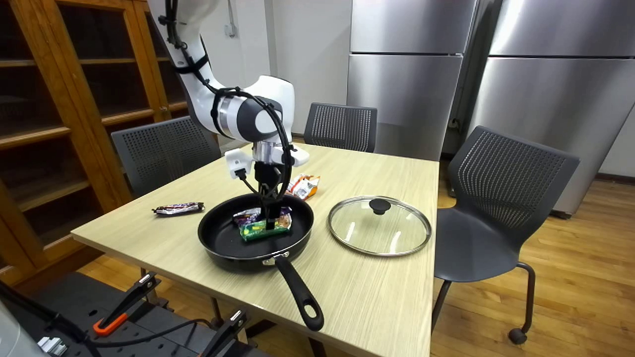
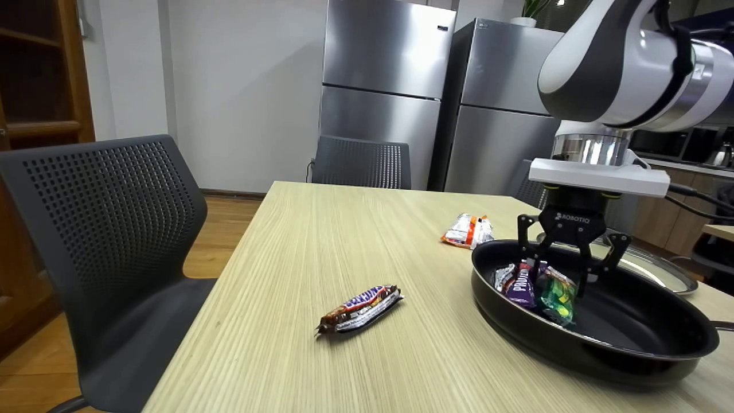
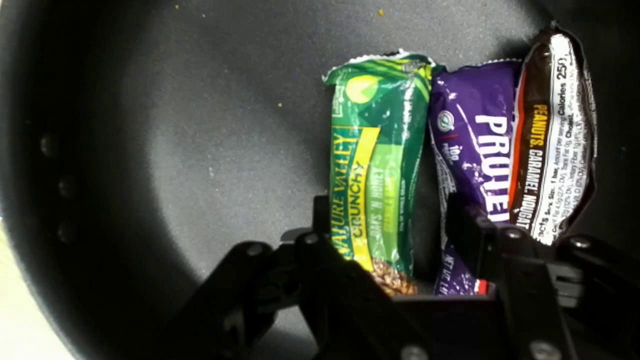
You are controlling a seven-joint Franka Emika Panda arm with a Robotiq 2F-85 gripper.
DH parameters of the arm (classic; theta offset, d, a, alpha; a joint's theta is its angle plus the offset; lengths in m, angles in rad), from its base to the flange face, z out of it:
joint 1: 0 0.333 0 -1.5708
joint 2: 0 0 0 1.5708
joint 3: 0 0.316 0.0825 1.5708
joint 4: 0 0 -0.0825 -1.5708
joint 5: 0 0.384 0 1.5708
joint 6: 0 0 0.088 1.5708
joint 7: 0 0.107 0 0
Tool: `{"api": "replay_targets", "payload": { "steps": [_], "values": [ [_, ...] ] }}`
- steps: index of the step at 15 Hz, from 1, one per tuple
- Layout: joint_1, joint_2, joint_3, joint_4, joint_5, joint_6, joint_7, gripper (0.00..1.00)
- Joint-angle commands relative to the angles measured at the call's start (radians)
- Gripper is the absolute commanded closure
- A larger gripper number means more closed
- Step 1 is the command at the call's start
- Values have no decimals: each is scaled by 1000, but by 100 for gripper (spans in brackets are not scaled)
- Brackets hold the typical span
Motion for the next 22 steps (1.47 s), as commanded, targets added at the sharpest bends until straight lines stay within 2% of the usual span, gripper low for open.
{"api": "replay_targets", "payload": {
  "steps": [1,3,10,18,22],
  "values": [
    [-3,-23,4,-5,12,-15,-11,8],
    [3,-33,2,-17,10,-8,-5,1],
    [25,-94,3,-76,4,25,6,0],
    [111,-193,0,-120,-53,41,75,0],
    [168,-228,1,-107,-131,25,168,0]
  ]
}}
